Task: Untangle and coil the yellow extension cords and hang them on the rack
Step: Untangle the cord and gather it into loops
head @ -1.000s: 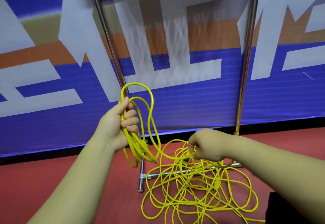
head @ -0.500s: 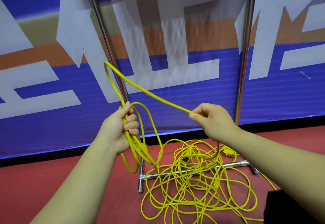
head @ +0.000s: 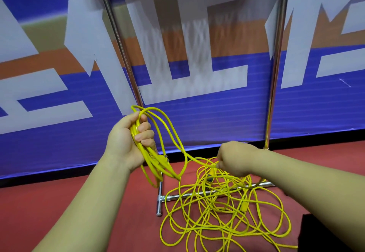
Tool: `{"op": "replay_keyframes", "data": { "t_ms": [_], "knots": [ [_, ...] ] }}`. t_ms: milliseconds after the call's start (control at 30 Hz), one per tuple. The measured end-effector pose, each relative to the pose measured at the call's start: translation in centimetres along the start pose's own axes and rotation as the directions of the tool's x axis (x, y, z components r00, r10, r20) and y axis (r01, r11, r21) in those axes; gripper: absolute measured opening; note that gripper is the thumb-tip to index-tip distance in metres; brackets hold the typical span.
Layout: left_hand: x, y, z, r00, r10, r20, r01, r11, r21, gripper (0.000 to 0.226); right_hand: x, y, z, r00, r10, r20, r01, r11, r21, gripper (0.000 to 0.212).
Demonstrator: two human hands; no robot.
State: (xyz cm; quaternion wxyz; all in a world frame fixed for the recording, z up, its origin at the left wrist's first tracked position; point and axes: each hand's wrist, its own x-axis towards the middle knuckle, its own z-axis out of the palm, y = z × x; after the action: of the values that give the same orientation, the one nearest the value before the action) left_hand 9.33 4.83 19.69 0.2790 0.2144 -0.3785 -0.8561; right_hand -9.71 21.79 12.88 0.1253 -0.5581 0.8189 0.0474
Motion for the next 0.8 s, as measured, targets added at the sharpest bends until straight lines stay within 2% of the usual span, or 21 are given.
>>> {"op": "replay_keyframes", "data": {
  "t_ms": [67,167,300,433,500,600,700,800],
  "knots": [
    [0.1,-0.1,0.1,0.999,0.034,0.015,-0.034,0.999,-0.006,0.023,-0.8,-0.9,-0.3,0.991,-0.112,0.077,0.117,0.991,-0.060,0.039],
    [0.4,-0.4,0.1,0.998,0.053,0.030,-0.052,0.998,-0.024,0.028,-2.0,-2.4,-0.5,0.950,-0.282,0.135,0.292,0.954,-0.060,0.033],
    [0.8,-1.0,0.1,0.996,0.086,0.009,-0.087,0.995,0.040,0.028,-2.9,-3.5,-0.9,0.902,-0.432,0.005,0.432,0.901,0.047,0.023],
    [0.7,-2.4,0.3,0.980,0.196,-0.038,-0.172,0.927,0.333,0.027,-3.2,-3.1,-1.7,0.836,-0.521,-0.175,0.545,0.826,0.146,0.032],
    [0.6,-3.4,0.5,0.972,0.229,-0.046,-0.181,0.861,0.475,0.028,-3.3,-2.6,-2.0,0.799,-0.499,-0.335,0.573,0.801,0.174,0.034],
    [0.2,-4.6,1.1,0.982,0.181,-0.048,-0.117,0.795,0.595,0.031,-3.1,-1.6,-2.2,0.756,-0.381,-0.532,0.571,0.781,0.251,0.021],
    [-0.5,-5.7,1.9,0.997,0.077,-0.024,-0.039,0.724,0.688,0.043,-2.8,-1.1,-2.2,0.755,-0.224,-0.616,0.535,0.754,0.382,0.017],
    [-1.0,-6.5,2.5,0.999,0.005,0.041,-0.034,0.639,0.769,0.041,-2.7,-0.8,-2.2,0.758,-0.100,-0.644,0.500,0.724,0.476,0.030]
  ]
}}
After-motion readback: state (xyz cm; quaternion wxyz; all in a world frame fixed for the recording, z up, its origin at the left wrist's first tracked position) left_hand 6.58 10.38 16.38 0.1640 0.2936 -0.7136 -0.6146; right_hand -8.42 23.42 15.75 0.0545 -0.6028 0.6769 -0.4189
